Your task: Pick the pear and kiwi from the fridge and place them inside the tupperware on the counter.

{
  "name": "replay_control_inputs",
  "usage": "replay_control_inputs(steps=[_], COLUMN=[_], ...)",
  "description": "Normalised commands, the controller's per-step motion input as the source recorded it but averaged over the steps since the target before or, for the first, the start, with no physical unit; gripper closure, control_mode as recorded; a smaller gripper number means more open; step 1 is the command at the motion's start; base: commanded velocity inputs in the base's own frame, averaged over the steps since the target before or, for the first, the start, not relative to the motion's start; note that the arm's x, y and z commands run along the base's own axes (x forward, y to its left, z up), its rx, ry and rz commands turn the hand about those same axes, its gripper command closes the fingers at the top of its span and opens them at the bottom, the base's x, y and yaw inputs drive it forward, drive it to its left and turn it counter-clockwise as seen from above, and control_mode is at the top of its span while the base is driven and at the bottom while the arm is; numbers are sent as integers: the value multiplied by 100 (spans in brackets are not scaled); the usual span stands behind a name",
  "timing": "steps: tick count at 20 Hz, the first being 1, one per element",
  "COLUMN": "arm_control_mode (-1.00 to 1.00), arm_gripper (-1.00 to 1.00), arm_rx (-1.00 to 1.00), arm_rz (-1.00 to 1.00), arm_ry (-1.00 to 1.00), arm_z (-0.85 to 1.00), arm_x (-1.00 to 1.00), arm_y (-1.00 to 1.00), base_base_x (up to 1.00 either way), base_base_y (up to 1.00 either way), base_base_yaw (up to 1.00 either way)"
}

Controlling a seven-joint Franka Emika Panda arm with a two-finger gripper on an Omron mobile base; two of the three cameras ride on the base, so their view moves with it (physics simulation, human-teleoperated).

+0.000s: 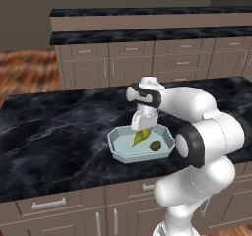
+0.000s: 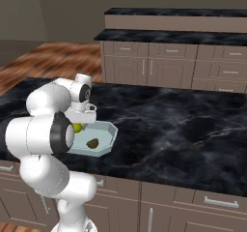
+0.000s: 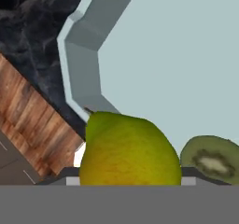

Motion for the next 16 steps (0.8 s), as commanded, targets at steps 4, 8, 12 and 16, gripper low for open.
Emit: replay_control_inputs(steps=[4, 8, 12, 16], arm_control_mode=[-100, -100, -100, -100], arm_gripper=[100, 100, 100, 100], arm_rx=[-3, -2, -3, -9], arm_rz=[0, 0, 0, 0], arm_ry=[-6, -5, -1, -4], arm_z=[-51, -47, -40, -40], arm_x=[25, 22, 26, 10], arm_y=[3, 4, 9, 13], base_base_x=[0, 0, 0, 0], base_base_y=[0, 0, 0, 0], base_base_yaw=[0, 0, 0, 0])
